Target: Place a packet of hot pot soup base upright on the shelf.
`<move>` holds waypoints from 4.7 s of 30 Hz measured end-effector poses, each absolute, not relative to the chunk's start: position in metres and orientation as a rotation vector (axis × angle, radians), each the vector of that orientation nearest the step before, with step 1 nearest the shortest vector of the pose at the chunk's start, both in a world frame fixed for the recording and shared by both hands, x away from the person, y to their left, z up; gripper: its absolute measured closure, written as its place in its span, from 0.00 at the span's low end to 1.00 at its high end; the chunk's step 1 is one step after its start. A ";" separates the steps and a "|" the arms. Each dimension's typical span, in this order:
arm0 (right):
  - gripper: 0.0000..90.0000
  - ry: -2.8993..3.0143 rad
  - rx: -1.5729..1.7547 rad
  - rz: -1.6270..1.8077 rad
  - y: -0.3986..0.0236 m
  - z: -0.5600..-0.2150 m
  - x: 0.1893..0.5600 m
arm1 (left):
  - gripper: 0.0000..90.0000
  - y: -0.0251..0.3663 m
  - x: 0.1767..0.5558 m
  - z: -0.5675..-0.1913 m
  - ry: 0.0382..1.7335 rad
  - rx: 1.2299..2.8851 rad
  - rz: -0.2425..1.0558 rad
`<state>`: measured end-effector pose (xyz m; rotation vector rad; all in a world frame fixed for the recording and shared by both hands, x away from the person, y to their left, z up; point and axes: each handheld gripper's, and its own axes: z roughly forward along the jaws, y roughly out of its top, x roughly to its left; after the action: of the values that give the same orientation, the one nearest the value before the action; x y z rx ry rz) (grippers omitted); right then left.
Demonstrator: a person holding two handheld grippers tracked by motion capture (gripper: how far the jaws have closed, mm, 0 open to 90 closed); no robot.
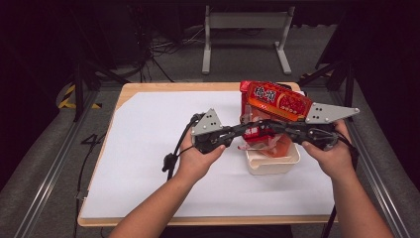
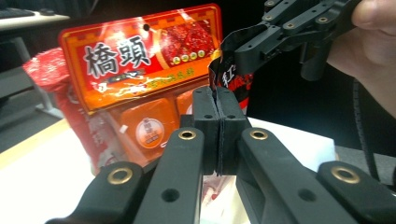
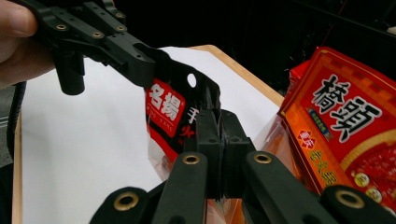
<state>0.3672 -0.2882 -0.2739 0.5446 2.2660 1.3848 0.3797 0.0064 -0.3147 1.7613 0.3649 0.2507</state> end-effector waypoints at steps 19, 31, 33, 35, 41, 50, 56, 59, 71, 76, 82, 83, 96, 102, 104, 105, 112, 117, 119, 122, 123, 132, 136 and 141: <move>0.99 2.316 0.749 1.400 -0.305 -0.273 0.360 | 0.99 -0.010 0.384 -0.318 0.372 1.785 0.169; 0.99 2.345 0.829 1.365 -0.308 -0.276 0.359 | 0.99 -0.016 0.386 -0.324 0.366 1.811 0.131; 0.99 2.347 0.833 1.359 -0.309 -0.278 0.358 | 0.99 -0.018 0.386 -0.327 0.368 1.823 0.130; 0.98 2.347 0.838 1.353 -0.310 -0.280 0.358 | 0.98 -0.019 0.387 -0.329 0.363 1.833 0.137; 0.98 2.345 0.825 1.335 -0.311 -0.286 0.358 | 0.95 -0.023 0.388 -0.335 0.370 1.853 0.153; 0.96 2.322 0.832 1.339 -0.316 -0.293 0.356 | 0.93 -0.026 0.389 -0.339 0.370 1.862 0.156; 0.94 2.312 0.844 1.340 -0.319 -0.297 0.355 | 0.91 -0.029 0.389 -0.343 0.369 1.869 0.152; 0.93 2.307 0.851 1.347 -0.320 -0.299 0.354 | 0.92 -0.030 0.389 -0.344 0.367 1.873 0.144; 0.93 2.323 0.884 1.321 -0.325 -0.313 0.352 | 0.92 -0.035 0.390 -0.352 0.372 1.904 0.121; 0.90 2.322 0.903 1.309 -0.329 -0.317 0.351 | 0.90 -0.037 0.390 -0.354 0.371 1.913 0.114; 0.78 2.324 0.916 1.294 -0.332 -0.318 0.350 | 0.64 -0.037 0.391 -0.355 0.382 1.897 0.147; 0.76 2.319 0.912 1.295 -0.331 -0.318 0.350 | 0.64 -0.036 0.391 -0.355 0.383 1.889 0.137; 0.46 2.222 0.888 1.340 -0.327 -0.314 0.344 | 0.43 -0.006 0.381 -0.345 0.409 1.868 0.170; 0.37 2.181 0.884 1.317 -0.328 -0.314 0.340 | 0.39 0.023 0.375 -0.341 0.437 1.896 0.195; 0.34 2.156 0.886 1.317 -0.329 -0.313 0.338 | 0.37 0.035 0.373 -0.340 0.455 1.898 0.213; 0.34 2.156 0.886 1.317 -0.329 -0.313 0.338 | 0.37 0.040 0.372 -0.339 0.461 1.895 0.218; 0.33 2.125 0.900 1.321 -0.335 -0.314 0.335 | 0.31 0.088 0.363 -0.338 0.522 1.893 0.294; 0.32 2.111 0.917 1.311 -0.341 -0.319 0.332 | 0.29 0.118 0.357 -0.340 0.566 1.876 0.318; 0.32 2.107 0.920 1.311 -0.343 -0.321 0.331 | 0.29 0.128 0.353 -0.341 0.580 1.863 0.323; 0.32 2.091 0.925 1.324 -0.345 -0.323 0.329 | 0.27 0.144 0.348 -0.340 0.568 1.866 0.342; 0.32 2.086 0.922 1.328 -0.345 -0.323 0.328 | 0.27 0.150 0.346 -0.340 0.570 1.864 0.347; 0.28 2.064 0.918 1.356 -0.352 -0.333 0.323 | 0.24 0.208 0.336 -0.358 0.649 1.826 0.414; 0.26 2.058 0.936 1.372 -0.355 -0.339 0.323 | 0.24 0.220 0.335 -0.364 0.681 1.814 0.425; 0.25 2.051 0.945 1.375 -0.358 -0.349 0.325 | 0.24 0.230 0.336 -0.378 0.739 1.804 0.386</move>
<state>0.3249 -0.3580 -0.3486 0.9453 2.0508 1.3747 0.3359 0.2300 -0.3784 1.8039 0.7390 0.3856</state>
